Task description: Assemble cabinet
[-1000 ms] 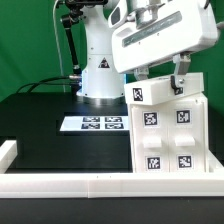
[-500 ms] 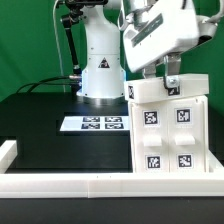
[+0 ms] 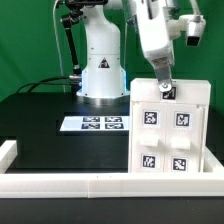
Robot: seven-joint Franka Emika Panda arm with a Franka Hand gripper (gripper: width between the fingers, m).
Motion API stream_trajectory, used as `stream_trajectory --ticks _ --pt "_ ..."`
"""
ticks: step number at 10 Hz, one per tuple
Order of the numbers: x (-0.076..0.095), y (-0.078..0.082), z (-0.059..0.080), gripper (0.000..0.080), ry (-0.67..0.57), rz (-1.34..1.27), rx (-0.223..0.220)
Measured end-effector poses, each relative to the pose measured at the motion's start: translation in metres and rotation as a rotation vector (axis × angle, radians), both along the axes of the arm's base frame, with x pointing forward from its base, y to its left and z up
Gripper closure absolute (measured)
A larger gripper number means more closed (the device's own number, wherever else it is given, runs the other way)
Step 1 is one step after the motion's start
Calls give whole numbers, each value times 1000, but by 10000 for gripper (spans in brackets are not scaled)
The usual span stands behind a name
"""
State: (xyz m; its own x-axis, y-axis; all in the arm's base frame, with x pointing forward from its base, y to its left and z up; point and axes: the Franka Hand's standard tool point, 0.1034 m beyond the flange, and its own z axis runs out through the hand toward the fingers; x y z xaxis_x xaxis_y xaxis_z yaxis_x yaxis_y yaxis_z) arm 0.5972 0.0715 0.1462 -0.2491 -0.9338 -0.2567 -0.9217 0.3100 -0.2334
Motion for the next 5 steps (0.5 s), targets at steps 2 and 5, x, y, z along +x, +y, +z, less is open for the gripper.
stream_trajectory --ticks 2,5 --pt "-1 2 -1 224 28 -143 58" --pt "-1 3 -1 115 28 -148 60"
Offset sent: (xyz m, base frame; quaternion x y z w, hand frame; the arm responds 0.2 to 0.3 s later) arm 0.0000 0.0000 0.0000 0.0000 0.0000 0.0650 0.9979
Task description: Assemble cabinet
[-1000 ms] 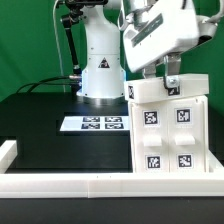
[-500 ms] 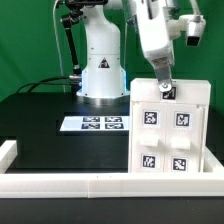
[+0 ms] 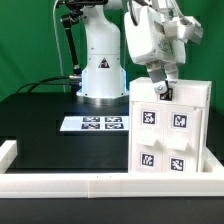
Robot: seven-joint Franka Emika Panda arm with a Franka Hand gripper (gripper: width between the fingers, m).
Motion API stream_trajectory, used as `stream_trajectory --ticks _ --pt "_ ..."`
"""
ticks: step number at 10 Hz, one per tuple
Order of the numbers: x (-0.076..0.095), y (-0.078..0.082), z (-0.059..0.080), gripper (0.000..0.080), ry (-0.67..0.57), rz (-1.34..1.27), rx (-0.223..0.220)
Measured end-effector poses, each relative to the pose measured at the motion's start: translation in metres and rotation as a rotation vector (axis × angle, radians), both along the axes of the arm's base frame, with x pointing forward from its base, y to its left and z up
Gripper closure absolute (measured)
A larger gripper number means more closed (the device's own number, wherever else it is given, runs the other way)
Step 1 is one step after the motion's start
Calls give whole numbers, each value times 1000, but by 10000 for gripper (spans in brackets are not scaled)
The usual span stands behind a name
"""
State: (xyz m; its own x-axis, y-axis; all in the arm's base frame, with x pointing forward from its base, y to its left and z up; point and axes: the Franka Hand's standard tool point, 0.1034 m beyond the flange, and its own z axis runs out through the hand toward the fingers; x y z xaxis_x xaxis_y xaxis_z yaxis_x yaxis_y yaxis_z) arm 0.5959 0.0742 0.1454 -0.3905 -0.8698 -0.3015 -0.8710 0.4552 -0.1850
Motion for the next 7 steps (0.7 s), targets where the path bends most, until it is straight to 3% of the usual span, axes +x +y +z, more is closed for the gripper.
stream_trajectory --ticks 1,5,7 --pt "0 0 2 36 -4 2 0" --pt "1 6 35 1 -40 0 32" --pt "4 17 55 2 -68 10 46"
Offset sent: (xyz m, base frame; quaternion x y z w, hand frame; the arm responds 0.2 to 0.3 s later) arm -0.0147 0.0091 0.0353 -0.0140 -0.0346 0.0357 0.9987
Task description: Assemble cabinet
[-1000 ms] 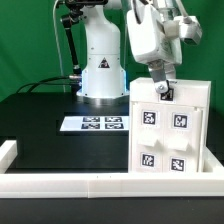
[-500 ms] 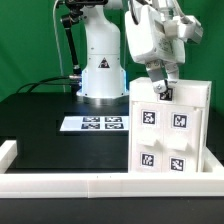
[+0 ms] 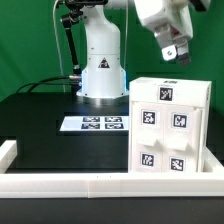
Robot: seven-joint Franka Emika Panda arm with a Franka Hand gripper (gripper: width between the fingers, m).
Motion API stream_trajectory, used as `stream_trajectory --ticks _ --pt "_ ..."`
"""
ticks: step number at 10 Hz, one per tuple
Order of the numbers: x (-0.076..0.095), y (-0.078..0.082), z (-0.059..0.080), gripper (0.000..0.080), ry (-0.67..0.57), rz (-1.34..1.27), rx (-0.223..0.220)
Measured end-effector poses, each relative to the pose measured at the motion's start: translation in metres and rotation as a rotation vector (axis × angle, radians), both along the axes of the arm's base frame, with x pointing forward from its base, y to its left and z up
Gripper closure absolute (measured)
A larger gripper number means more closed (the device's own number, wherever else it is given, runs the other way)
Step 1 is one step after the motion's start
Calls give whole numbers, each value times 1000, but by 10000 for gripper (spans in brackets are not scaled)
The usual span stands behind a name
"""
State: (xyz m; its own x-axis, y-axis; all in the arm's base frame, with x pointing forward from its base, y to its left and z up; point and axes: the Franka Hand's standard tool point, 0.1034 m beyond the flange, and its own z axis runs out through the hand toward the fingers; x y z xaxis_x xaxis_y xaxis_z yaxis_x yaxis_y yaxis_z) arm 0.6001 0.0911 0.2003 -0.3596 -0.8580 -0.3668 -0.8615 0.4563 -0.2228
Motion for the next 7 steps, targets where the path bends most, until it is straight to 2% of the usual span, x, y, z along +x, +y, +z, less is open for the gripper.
stream_trajectory --ticks 2,7 --pt "2 9 5 2 -2 22 6" --pt "1 8 4 2 -1 23 4"
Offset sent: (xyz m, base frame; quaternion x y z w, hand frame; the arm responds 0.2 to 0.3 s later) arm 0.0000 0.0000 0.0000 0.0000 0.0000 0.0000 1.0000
